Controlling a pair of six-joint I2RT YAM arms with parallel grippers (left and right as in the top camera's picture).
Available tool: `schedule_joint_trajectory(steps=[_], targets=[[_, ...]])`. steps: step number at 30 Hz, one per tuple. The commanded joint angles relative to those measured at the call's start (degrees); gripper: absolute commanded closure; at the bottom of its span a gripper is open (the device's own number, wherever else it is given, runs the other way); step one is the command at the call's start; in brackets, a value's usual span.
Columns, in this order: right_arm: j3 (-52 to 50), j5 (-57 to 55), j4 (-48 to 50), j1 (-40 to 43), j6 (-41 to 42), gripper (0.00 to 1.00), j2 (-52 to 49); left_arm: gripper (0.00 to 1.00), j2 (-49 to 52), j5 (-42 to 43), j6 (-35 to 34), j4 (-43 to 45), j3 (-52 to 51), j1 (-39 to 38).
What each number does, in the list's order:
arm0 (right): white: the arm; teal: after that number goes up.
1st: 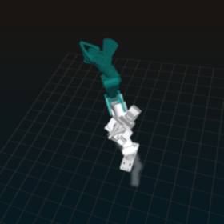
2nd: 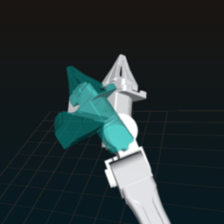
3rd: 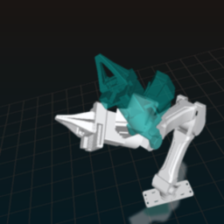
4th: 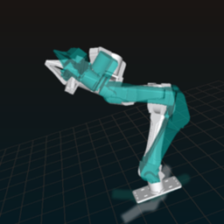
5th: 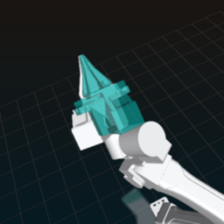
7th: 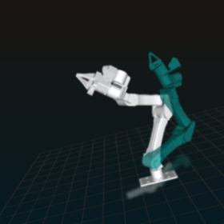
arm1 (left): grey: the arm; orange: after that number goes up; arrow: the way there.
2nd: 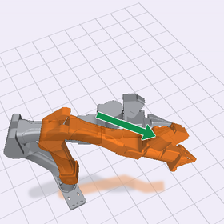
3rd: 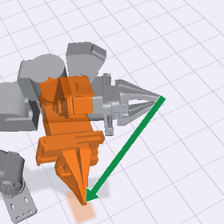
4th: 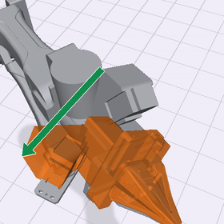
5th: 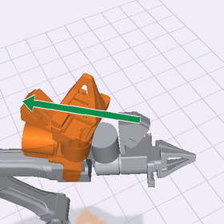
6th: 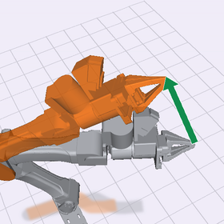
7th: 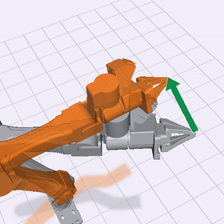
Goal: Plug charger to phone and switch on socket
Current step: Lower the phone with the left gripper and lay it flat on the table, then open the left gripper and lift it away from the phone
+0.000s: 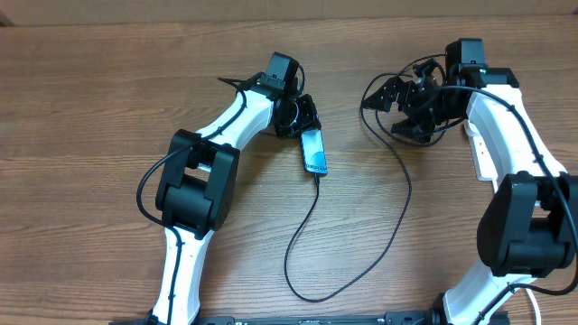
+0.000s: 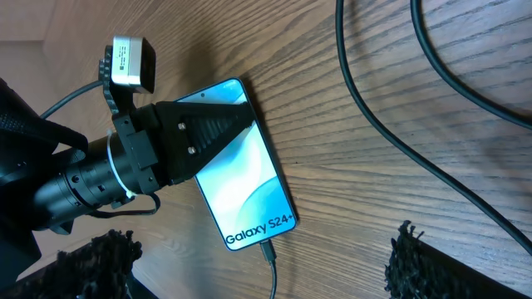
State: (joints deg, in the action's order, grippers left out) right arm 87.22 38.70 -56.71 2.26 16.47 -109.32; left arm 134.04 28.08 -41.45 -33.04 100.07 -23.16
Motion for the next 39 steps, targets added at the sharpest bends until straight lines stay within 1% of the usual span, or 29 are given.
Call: schedule_joint_trajectory(steps=[1,6,8,13,14,19,21,23,26,27,30,33,36,39], targets=[[0.98,-0.07,-0.07,0.04,-0.44,0.00,-0.09,0.76,0.00,-1.66,0.76,-1.51,-0.35,0.26],[0.98,-0.07,-0.07,0.04,-0.44,0.00,-0.09,0.76,0.00,-1.66,0.76,-2.19,-0.35,0.26],[0.98,-0.07,-0.07,0.04,-0.44,0.00,-0.09,0.73,0.00,-1.53,0.74,-2.38,-0.35,0.26],[0.98,-0.07,-0.07,0.04,-0.44,0.00,-0.09,0.56,0.00,-1.51,0.74,-2.54,-0.35,0.26],[0.98,-0.07,-0.07,0.04,-0.44,0.00,-0.09,0.54,0.00,-1.51,0.74,-2.54,-0.35,0.26],[0.98,-0.07,-0.24,0.04,-0.44,0.00,-0.09,0.47,0.00,-1.51,0.74,-2.73,-0.35,0.26],[0.98,-0.07,-0.26,0.04,-0.44,0.00,-0.09,0.43,0.00,-1.51,0.74,-2.73,-0.35,0.28],[0.98,-0.07,-0.28,0.04,-0.44,0.00,-0.09,0.36,0.00,-1.51,0.74,-2.78,-0.35,0.28],[0.98,-0.07,-0.26,0.04,-0.44,0.00,-0.09,0.35,0.00,-1.51,0.74,-2.97,-0.35,0.31],[0.98,-0.07,-0.26,0.04,-0.44,0.00,-0.09,0.32,0.00,-1.51,0.74,-3.06,-0.35,0.35],[0.98,-0.07,-0.26,0.04,-0.44,0.00,-0.09,0.17,0.00,-1.51,0.76,-3.17,-0.35,0.66],[0.98,-0.07,-0.26,0.04,-0.46,0.00,-0.09,0.06,0.00,-1.51,0.76,-3.67,-0.33,1.11],[0.98,-0.07,-0.26,0.04,-0.46,0.00,-0.09,0.01,0.00,-1.66,0.98,-5.01,-0.33,1.81],[0.98,-0.07,-0.26,0.04,-0.46,0.00,-0.09,0.00,0.00,-1.64,2.08,-6.12,-0.33,2.73]])
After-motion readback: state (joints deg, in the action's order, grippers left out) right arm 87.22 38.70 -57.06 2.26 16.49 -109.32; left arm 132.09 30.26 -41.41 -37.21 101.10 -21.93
